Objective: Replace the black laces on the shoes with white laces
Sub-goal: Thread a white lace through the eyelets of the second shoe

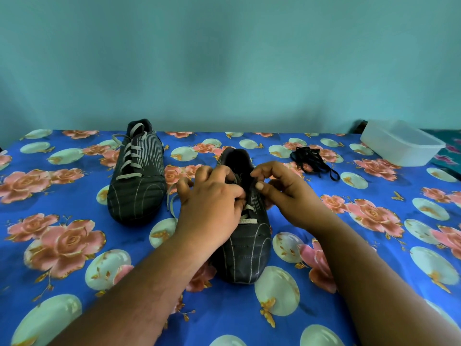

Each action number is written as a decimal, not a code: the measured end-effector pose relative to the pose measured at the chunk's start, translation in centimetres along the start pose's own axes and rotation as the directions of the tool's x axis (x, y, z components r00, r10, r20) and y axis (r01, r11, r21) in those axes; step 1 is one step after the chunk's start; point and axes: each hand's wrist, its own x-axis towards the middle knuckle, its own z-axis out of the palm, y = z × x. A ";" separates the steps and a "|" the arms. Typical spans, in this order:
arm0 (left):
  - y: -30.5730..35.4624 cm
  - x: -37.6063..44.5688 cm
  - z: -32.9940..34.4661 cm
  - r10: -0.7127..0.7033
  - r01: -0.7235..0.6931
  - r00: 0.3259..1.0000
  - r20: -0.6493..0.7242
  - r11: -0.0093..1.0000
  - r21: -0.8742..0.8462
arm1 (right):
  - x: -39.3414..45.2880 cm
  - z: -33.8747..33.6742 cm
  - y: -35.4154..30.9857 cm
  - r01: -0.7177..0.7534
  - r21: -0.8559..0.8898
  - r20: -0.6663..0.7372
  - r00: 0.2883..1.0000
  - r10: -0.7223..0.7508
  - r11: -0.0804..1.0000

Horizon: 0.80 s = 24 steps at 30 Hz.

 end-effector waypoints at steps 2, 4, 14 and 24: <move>0.2 -0.2 0.2 -0.038 0.036 0.999 -0.014 0.996 -0.080 | 0.1 -0.5 0.0 -0.095 0.121 -0.029 0.995 0.099 0.988; 0.2 -0.2 0.2 -0.078 0.077 0.997 -0.001 0.986 -0.148 | 0.0 -1.2 0.1 -0.178 0.142 -0.008 0.983 0.181 0.974; -0.2 0.0 0.5 -0.093 0.097 0.995 0.027 0.970 -0.221 | -0.2 -1.1 0.1 -0.187 0.003 0.089 0.979 0.186 0.982; -0.6 -0.3 0.7 -0.072 0.058 0.996 -0.046 0.967 -0.247 | -0.1 -2.6 0.6 -0.335 0.230 0.001 0.939 0.344 0.914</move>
